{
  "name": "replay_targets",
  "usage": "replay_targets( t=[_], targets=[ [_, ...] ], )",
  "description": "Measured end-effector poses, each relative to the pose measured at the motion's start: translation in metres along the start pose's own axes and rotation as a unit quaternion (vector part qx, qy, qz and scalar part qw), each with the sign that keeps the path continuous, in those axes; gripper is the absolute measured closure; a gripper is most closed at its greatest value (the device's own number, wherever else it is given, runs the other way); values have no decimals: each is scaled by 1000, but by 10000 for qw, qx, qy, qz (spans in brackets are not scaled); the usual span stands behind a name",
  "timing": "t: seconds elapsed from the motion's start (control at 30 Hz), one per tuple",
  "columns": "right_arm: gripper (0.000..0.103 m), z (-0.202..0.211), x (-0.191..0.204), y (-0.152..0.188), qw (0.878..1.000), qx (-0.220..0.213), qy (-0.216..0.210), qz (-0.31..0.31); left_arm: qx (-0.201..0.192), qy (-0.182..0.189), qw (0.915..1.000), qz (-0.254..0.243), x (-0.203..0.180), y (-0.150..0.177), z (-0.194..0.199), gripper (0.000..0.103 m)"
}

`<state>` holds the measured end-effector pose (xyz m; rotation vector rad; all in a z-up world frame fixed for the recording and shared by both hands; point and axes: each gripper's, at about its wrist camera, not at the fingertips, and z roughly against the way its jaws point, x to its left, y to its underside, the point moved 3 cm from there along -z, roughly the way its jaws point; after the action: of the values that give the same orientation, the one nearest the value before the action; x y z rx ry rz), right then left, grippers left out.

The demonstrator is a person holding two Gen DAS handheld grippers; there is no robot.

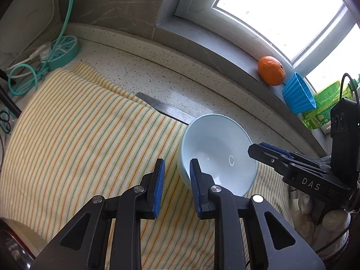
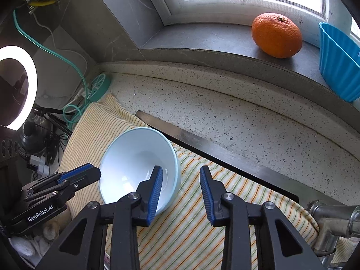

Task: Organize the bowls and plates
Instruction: 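Close both tools on the rim of the pale blue bowl, then lift the pale blue bowl with both tools and carry it toward the nested steel bowls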

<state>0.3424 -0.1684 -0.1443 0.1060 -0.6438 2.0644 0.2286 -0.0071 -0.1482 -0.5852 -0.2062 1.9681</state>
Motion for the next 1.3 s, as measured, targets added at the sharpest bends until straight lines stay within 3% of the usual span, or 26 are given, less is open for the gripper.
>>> replay_targets(
  t=[0.8, 1.3],
  targets=[
    [95, -14, 3, 0, 9997, 224, -12, 24, 203, 155, 9997, 16, -2, -2, -18, 94],
    [96, -10, 8, 2, 9997, 206, 122, 33, 166, 221, 9996, 24, -3, -3, -10, 95]
  ],
)
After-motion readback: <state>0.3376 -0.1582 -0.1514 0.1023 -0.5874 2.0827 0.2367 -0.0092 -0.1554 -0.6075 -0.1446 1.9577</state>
